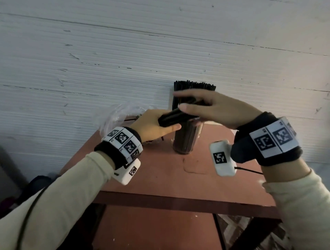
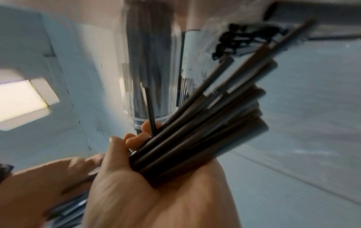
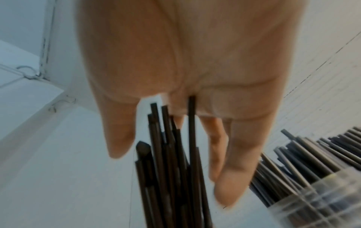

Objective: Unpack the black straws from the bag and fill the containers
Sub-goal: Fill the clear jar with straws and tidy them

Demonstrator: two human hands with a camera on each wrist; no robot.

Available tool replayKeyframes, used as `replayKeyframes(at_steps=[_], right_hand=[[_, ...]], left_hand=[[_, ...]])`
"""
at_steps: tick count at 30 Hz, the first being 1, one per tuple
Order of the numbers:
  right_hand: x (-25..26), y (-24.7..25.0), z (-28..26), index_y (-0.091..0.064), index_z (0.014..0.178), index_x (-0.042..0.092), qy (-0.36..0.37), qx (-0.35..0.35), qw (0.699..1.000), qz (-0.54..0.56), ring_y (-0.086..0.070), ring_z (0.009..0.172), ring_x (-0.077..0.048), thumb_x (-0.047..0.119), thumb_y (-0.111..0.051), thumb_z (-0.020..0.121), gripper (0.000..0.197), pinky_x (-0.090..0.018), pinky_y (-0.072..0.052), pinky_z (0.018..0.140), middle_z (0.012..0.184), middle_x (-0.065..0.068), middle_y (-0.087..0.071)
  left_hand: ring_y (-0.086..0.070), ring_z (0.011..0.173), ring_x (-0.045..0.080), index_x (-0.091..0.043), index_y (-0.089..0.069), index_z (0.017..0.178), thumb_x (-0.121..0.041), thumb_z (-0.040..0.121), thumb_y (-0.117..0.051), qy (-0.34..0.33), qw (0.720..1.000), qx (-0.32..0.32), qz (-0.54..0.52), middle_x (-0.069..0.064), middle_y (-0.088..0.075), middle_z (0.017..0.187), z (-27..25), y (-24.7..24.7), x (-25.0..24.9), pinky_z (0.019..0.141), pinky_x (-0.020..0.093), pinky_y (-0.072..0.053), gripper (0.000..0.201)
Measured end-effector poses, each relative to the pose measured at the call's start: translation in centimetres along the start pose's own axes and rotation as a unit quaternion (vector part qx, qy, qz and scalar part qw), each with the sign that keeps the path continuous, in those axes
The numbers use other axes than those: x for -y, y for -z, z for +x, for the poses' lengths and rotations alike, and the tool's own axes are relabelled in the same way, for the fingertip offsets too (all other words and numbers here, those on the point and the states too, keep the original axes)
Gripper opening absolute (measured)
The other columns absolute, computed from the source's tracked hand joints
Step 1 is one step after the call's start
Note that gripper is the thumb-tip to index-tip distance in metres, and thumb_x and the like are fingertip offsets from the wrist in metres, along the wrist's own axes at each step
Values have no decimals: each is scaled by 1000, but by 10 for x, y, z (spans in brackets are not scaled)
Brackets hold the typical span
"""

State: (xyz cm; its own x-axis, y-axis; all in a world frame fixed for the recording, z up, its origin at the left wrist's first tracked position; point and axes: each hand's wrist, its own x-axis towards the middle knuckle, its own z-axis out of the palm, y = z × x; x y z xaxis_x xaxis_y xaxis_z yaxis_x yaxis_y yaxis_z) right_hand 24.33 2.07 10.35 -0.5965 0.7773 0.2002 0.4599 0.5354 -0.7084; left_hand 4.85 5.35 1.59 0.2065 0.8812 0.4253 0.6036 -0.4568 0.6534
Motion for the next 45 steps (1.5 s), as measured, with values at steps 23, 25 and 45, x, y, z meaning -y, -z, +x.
replayKeyframes(at_steps=[23,25,45], right_hand=[[-35,-50,45,-66,114,12,150,-169,955,-194,-53,111,-12,21,-63,90,26,-29,-38,103,116,0,-59],[-37,-53,43,-66,113,10,152,-179,954,-185,-53,109,-13,18,-63,89,25,-29,-37,103,115,-1,-59],[-35,-56,44,-58,128,12,180,-231,943,-158,-46,125,-10,29,-66,90,42,-14,-32,105,132,0,-52]], left_hand=[[-63,84,22,-5,-67,86,-7,82,-74,145,950,102,-256,16,-64,85,-1,-34,10,100,38,-48,8],[-63,86,21,-10,-68,81,-10,83,-73,156,948,110,-256,15,-64,85,-4,-38,16,105,41,-45,6],[-60,78,13,-3,-63,93,-16,91,-65,113,951,120,-261,6,-62,79,-4,-27,21,81,20,-47,14]])
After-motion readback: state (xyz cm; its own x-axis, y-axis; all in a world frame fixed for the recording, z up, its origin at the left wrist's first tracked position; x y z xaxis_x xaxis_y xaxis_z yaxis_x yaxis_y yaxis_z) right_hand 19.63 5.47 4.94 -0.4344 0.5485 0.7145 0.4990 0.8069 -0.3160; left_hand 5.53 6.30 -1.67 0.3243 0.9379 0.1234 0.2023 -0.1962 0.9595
